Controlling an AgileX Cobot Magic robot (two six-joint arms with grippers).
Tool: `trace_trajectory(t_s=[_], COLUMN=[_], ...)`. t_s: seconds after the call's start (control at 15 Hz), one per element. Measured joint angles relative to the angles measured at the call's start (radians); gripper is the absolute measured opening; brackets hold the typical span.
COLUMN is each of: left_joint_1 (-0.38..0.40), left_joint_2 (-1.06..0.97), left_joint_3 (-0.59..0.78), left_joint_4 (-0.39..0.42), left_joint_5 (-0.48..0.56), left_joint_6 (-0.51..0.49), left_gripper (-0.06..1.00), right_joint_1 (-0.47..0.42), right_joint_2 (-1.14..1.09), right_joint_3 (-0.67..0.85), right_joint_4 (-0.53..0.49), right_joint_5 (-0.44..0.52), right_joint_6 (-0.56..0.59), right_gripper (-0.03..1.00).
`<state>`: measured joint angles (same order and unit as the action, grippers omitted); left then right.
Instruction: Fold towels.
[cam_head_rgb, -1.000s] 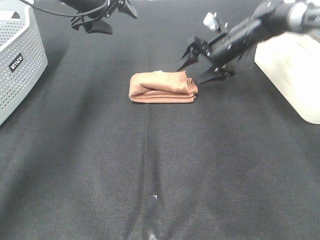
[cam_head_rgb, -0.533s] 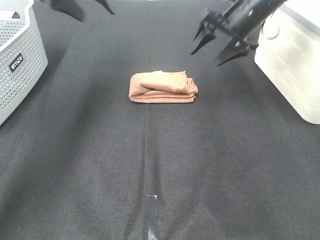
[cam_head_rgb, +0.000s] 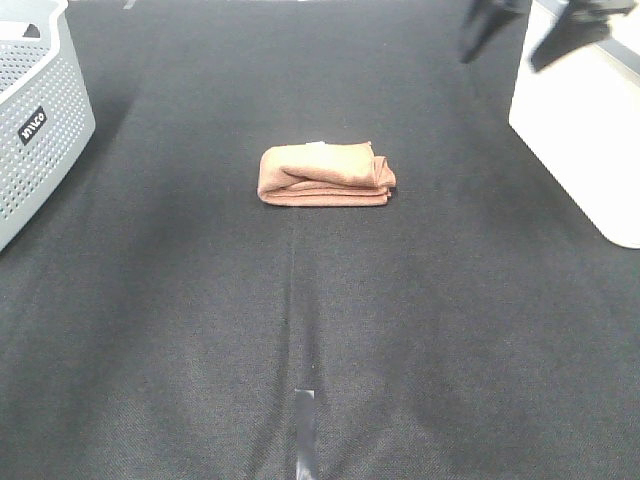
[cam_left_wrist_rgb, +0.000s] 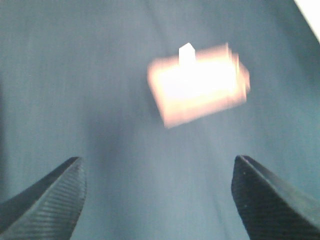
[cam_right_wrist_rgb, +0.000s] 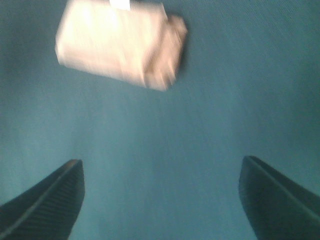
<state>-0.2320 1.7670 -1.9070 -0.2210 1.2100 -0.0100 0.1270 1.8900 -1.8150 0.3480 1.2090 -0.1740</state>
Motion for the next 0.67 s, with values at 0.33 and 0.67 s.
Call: trace_trajectory(t_s=[0.33, 0.67], left_joint_1=[0.000, 0.000], left_joint_2=[-0.498, -0.906], left_joint_3=[0.588, 0.917], left_joint_4=[0.056, 0.056], left_joint_5=[0.006, -0.035], left_joint_6=[0.000, 0.004], left_gripper=[0.76, 0.76], right_joint_1=[0.000, 0.000], right_joint_2=[-0.438, -0.790], right_joint_3=[0.490, 0.853], right_joint_4=[-0.052, -0.129], right_joint_5=[-0.001, -0.055], right_joint_6=[0.000, 0.000], right_gripper=[0.79, 0.79])
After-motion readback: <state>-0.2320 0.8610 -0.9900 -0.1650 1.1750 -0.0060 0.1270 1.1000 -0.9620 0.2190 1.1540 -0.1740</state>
